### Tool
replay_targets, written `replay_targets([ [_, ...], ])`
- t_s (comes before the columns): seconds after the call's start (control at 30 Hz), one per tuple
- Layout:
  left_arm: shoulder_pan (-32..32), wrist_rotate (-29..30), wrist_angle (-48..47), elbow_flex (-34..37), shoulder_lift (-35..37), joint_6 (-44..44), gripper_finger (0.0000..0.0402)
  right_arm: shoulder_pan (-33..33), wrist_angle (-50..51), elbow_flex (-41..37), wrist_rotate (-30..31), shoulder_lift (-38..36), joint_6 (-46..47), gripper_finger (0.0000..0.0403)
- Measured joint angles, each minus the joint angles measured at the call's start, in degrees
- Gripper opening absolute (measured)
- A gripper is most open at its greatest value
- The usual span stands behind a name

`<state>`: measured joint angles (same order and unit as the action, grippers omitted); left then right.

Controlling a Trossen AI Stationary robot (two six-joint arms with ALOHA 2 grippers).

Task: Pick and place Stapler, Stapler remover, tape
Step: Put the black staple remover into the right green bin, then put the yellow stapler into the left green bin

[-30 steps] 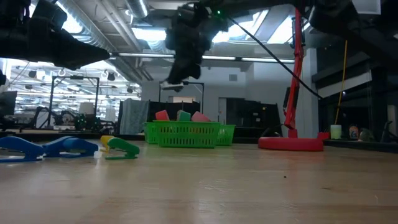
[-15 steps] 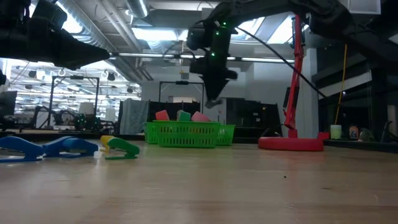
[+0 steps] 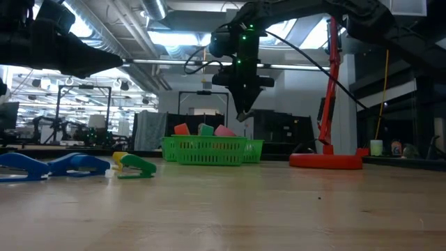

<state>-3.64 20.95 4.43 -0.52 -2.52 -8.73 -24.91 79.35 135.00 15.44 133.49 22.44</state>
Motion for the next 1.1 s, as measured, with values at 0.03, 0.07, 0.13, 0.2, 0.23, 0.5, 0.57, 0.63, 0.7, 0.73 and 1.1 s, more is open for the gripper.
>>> replay_targets([
  [0.03, 0.01, 0.00, 0.00, -0.01, 0.01, 0.00, 0.0127, 0.02, 0.10, 0.00, -0.01, 0.00, 0.88, 0.0137],
  [0.07, 0.00, 0.00, 0.00, 0.01, 0.02, 0.00, 0.0127, 0.01, 0.31, 0.00, -0.01, 0.00, 1.38, 0.0138],
  [0.13, 0.00, 0.00, 0.00, 0.00, 0.00, 0.00, 0.0127, -0.02, 0.76, 0.00, 0.00, 0.00, 1.66, 0.0138],
  [0.2, 0.02, 0.00, 0.00, -0.01, 0.02, 0.00, 0.0127, -0.07, 0.86, -0.33, 0.00, 0.00, 2.36, 0.0138],
  [0.23, 0.00, 0.00, 0.00, 0.01, 0.02, 0.02, 0.0127, -0.06, 1.24, -0.50, 0.00, 0.00, 3.44, 0.0138],
  [0.5, 0.00, 0.00, 0.00, -0.01, 0.00, 0.00, 0.0128, -0.48, 4.33, -0.59, 0.00, 0.00, 8.64, 0.0163],
  [0.57, 0.02, 0.00, 0.00, 0.01, 0.02, 0.00, 0.0127, -0.44, 4.90, -0.59, -0.09, 0.00, 8.71, 0.0187],
  [0.63, 0.02, 0.00, 0.00, 0.00, 0.01, 0.01, 0.0128, -0.38, 4.89, -0.59, -0.41, 0.00, 8.69, 0.0215],
  [0.7, 0.00, 0.00, 0.00, 0.01, 0.00, 0.00, 0.0127, -0.39, 4.74, -0.59, -0.42, 0.00, 8.51, 0.0243],
  [0.73, 0.02, 0.00, 0.00, -0.01, 0.00, 0.02, 0.0127, -0.32, 4.69, -0.59, -0.42, 0.00, 8.20, 0.0255],
  [1.1, 0.02, 0.00, 0.00, 0.01, 0.02, 0.02, 0.0128, 4.57, 4.07, -0.59, -0.42, 0.00, 8.32, 0.0300],
])
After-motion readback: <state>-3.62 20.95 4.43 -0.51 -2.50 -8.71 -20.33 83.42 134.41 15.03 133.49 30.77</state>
